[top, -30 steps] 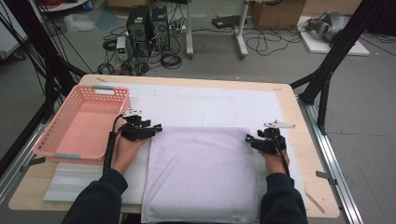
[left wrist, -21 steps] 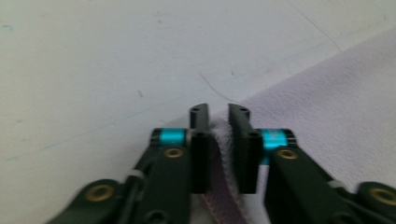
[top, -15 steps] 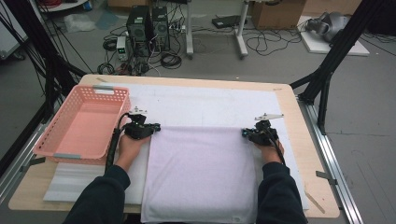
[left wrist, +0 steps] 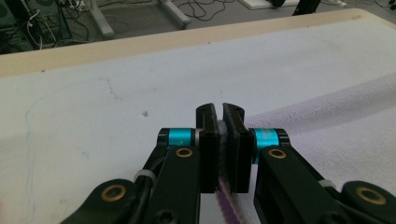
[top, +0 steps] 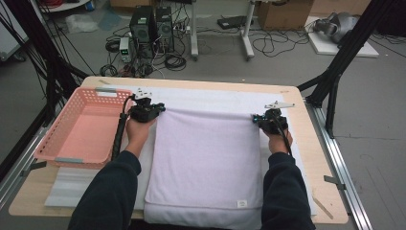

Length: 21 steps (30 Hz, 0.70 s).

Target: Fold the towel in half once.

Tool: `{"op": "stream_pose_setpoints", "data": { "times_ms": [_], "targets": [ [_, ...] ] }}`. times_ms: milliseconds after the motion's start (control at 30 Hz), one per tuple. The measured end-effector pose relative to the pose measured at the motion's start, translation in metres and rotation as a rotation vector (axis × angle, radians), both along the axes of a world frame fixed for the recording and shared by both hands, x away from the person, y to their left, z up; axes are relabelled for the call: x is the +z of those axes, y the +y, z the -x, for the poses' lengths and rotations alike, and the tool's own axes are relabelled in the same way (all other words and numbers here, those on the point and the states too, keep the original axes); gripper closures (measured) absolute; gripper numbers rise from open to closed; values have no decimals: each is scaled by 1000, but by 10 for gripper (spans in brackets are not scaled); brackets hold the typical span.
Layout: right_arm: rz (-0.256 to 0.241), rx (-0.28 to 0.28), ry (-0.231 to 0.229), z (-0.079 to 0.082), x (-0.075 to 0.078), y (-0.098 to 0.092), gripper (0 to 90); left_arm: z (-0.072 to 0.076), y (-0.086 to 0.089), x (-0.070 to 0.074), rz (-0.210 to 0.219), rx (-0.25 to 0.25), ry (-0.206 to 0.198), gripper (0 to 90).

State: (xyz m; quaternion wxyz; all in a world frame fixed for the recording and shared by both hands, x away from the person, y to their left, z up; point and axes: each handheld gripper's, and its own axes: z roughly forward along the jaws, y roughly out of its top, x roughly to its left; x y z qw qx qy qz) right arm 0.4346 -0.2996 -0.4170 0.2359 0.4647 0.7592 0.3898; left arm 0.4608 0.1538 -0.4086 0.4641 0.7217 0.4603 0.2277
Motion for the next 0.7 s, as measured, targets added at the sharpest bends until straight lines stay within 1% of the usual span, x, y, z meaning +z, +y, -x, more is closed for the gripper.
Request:
{"op": "stream_pose_setpoints", "data": {
  "times_ms": [33,67,133,167,200,233,267,300,333,367,400,433,467,500,533,567,600,633,667,700],
  "targets": [
    [-1,-11,0,-3,1,0,865,-2,-2,3,-17,-3,-18,849],
    [4,-22,-5,-5,2,0,865,-4,-4,5,-20,-1,-30,849],
    [24,-42,-16,-9,5,3,865,-7,-6,9,-4,14,-44,849],
    [32,-47,-30,-11,7,4,865,-8,-6,9,-7,18,-40,848],
    [29,-53,-33,-13,9,5,864,-9,-5,8,-7,24,-32,843],
    [28,-56,-29,-15,9,6,859,-9,-6,6,3,26,-13,819],
    [29,-56,-28,-16,9,8,851,-9,-6,4,11,30,21,730],
    [18,-57,-19,-17,8,8,826,-9,-7,2,19,33,43,611],
    [5,-61,-8,-17,7,9,765,-6,-7,1,25,25,42,533],
    [-2,-62,-1,-16,6,10,697,-3,-7,0,34,20,36,500],
    [-11,-62,1,-15,6,10,657,0,-6,-1,36,12,38,465],
    [-11,-61,-2,-12,6,10,638,3,-6,-2,43,0,44,434],
    [-7,-56,-8,-10,6,10,615,6,-6,-2,27,-11,61,422],
    [-9,-44,-7,-7,7,10,591,9,-6,-1,7,-15,54,406],
    [0,-41,-10,-4,8,10,572,14,-6,-1,7,-20,37,405],
    [-1,-37,-5,1,9,10,563,18,-4,0,21,-25,29,410],
    [-4,-21,-8,5,10,8,561,22,-3,1,37,-28,24,413],
    [-15,-14,-14,10,12,8,559,26,-1,3,46,-38,30,417],
    [-17,-7,-19,14,14,7,555,29,-1,5,44,-53,47,417],
    [-15,3,-25,19,16,6,555,33,0,6,47,-65,46,415]
  ]
}}
